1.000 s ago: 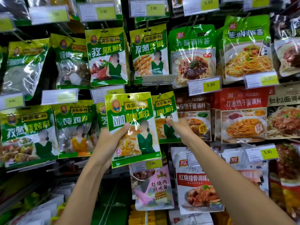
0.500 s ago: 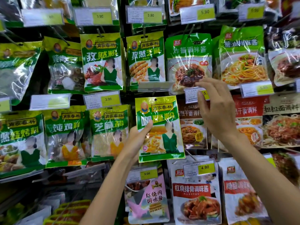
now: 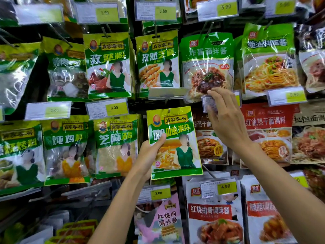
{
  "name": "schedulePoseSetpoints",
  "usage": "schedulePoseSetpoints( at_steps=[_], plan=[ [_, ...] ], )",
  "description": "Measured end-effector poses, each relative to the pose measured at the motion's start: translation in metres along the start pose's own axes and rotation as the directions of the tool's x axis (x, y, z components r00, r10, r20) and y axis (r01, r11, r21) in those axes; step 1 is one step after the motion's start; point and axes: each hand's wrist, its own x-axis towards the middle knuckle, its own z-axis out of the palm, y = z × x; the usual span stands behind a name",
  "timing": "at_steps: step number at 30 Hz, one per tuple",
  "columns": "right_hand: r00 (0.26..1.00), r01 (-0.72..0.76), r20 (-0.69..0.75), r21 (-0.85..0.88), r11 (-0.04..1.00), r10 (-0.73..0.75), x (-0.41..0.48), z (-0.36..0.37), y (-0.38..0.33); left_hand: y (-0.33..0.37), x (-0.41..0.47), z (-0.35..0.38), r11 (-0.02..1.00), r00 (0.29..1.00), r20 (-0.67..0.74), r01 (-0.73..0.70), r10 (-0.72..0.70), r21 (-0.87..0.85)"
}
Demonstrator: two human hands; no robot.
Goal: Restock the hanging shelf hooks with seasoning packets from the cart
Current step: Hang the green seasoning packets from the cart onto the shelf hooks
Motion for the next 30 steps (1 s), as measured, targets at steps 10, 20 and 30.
schedulePoseSetpoints(
  at_steps=[10,20,30],
  plan=[
    [0.999,-0.026,-0.048,-0.038,0.999,0.025,0.000,0.004,0.003,-0.003,0.017,0.007,0.998,0.995,-0.095,0.018,-0.011,0.068],
    [0.998,-0.046,-0.035,-0.062,0.997,0.044,-0.002,-0.008,-0.007,-0.004,0.024,0.020,0.970,0.930,-0.351,0.178,-0.110,0.168],
    [0.989,-0.133,0.066,0.044,0.990,0.130,-0.109,-0.073,-0.007,-0.011,-0.077,0.042,0.694,0.853,-0.295,-0.104,0.431,0.712]
  ],
)
